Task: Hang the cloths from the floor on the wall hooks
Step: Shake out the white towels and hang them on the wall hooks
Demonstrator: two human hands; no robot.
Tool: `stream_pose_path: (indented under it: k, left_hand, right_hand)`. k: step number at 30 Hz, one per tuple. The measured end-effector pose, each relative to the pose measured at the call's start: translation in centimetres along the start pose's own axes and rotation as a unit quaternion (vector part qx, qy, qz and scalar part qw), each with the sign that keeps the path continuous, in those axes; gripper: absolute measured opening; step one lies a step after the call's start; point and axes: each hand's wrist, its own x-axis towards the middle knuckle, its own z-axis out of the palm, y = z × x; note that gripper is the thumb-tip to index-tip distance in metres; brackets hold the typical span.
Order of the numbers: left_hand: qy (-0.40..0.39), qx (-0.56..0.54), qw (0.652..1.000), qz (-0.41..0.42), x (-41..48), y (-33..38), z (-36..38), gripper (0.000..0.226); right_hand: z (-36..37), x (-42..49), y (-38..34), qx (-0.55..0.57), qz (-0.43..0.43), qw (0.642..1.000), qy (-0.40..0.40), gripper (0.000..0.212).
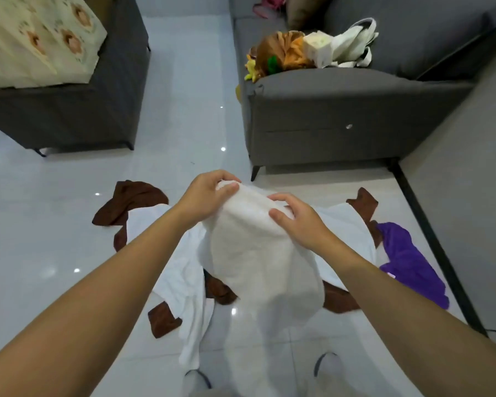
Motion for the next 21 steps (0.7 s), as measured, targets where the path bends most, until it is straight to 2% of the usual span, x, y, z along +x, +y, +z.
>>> stream_pose_path:
  k: [4, 10, 13, 17, 21]
  left_hand:
    - [0.009, 0.007, 0.999, -0.032, 3.7, -11.2, 6.6, 0.013]
    - [-0.088, 0.024, 0.994, -0.057, 8.7, -26.2, 14.7, 0.024]
    - [-0.089, 0.044, 0.994, -0.054, 10.8, -32.4, 18.1, 0.020]
    - [0.039, 0.042, 0.998, -0.036, 13.3, -39.2, 22.1, 0.009]
    - [0.205, 0.078, 0.973, -0.065, 15.2, -43.4, 23.8, 0.009]
  right_hand:
    - [4.5, 5.4, 10.9, -0.042, -0.019, 0.999, -0.021, 0.017]
    - [10.4, 13.0, 25.8, -0.073, -0.030, 0.997, -0.002, 0.019]
    - [13.0, 15.8, 31.3, -0.060, -0.030, 0.998, -0.018, 0.017]
    - [16.8, 18.9, 36.6, -0.062, -0.058, 0.995, -0.057, 0.016]
    - [19.1, 20.6, 40.8, -0.105, -0.099, 0.985, -0.096, 0.028]
